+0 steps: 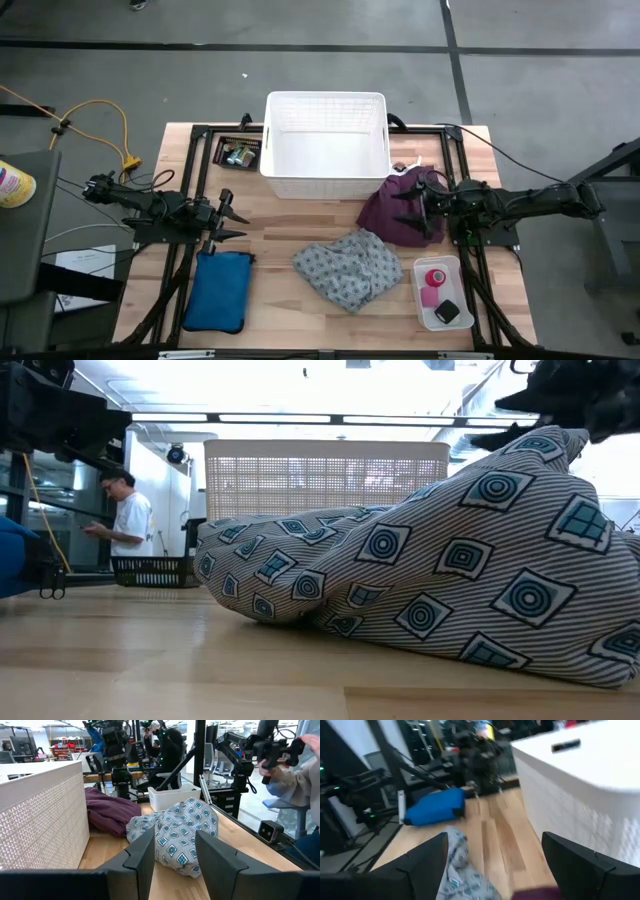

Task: Pick & place medical supplies in basket/bin
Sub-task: Put the light blue patient gown into the large white bin

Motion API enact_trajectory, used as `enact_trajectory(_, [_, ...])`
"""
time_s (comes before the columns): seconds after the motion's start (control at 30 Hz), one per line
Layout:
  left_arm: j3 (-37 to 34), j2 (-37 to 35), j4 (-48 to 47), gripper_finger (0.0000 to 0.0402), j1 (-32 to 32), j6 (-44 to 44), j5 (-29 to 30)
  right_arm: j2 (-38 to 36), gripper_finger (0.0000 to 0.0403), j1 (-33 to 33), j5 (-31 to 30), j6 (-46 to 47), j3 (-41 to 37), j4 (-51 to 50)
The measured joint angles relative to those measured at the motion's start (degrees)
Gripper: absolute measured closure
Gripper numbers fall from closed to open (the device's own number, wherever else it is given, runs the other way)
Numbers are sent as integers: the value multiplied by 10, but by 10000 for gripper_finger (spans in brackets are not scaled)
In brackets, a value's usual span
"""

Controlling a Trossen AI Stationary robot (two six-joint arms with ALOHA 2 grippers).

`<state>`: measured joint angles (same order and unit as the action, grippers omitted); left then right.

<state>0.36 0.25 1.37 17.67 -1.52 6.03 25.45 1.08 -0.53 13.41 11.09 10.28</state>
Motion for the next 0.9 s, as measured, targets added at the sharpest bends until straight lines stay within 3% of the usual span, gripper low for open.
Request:
enact_trajectory(0.23, [0,0,0,267,0,0,0,7,94,35,-22,-78,83,-17])
enact_trajectory(0.63, [0,0,0,267,0,0,0,116,94,73,-33,-166,228,-70])
enact_trajectory(0.9, [0,0,0,267,0,0,0,212,94,132,-119,-255,301,-110])
